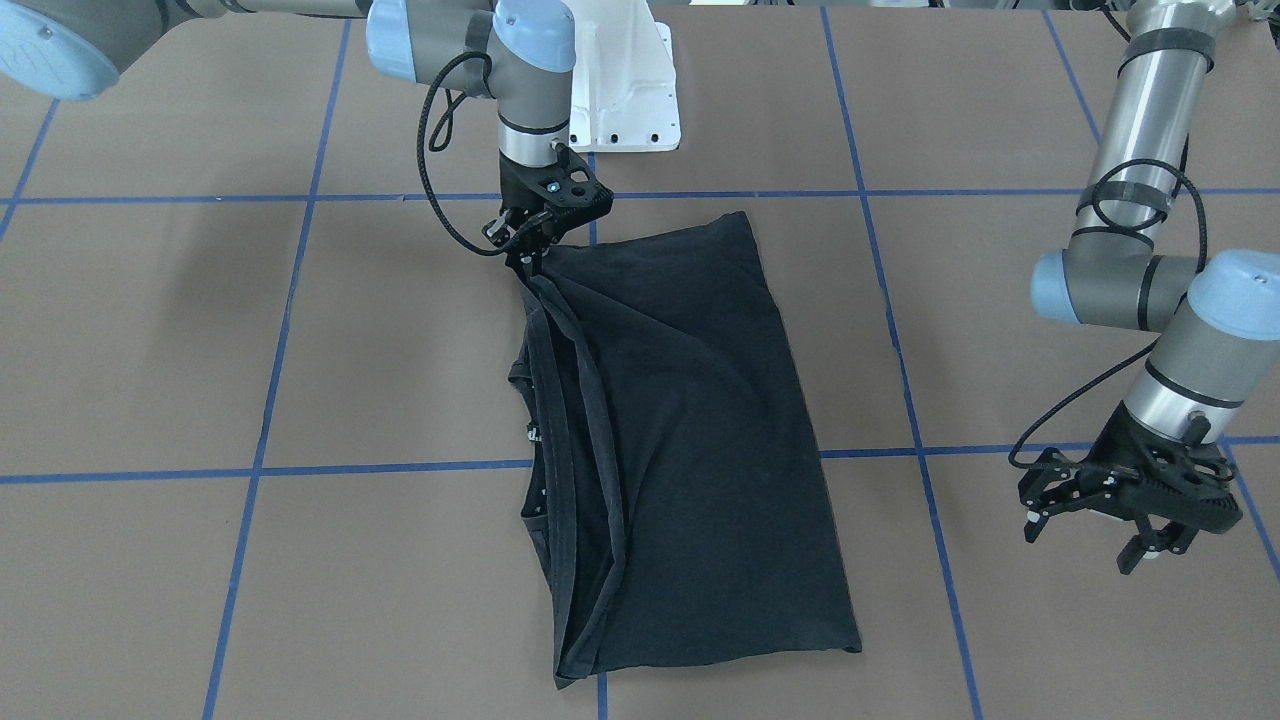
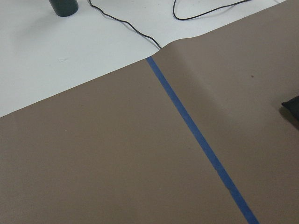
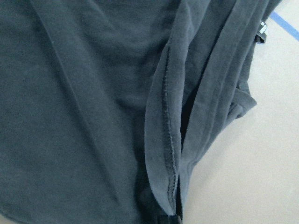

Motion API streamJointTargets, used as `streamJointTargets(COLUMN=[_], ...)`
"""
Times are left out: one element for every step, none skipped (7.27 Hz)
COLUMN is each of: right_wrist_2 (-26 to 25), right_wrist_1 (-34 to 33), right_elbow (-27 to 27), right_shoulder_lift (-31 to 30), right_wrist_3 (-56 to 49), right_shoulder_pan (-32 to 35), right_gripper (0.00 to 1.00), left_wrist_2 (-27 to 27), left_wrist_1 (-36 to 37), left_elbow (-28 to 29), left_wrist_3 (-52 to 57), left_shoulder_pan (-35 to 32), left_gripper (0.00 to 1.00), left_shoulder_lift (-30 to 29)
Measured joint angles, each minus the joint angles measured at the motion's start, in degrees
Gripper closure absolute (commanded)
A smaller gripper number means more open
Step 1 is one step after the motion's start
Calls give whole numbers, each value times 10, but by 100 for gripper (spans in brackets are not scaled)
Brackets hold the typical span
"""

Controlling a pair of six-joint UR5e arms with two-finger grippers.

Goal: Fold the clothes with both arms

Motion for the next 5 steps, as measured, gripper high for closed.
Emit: streamJointTargets(right_wrist_2=[0, -1, -3, -7, -11], right_wrist_1=[0, 1, 4, 5, 6], right_elbow=[26, 56, 84, 104, 113], right_shoulder_lift=[-25, -61, -95, -114, -122], right_wrist_3=[3, 23, 66, 118, 160], right_shoulder_pan=[2, 1, -8, -26, -44], right_gripper=[100, 100, 100, 48, 2], left_wrist_2=[0, 0, 0, 0, 0], left_wrist_1=[0, 0, 0, 0, 0], left_elbow=[0, 0, 0, 0, 0], left_wrist_3=[0, -1, -1, -1, -1], left_shoulder_pan=[0, 1, 1, 1, 1], left_gripper=[0, 0, 0, 0, 0], left_shoulder_lift=[0, 0, 0, 0, 0])
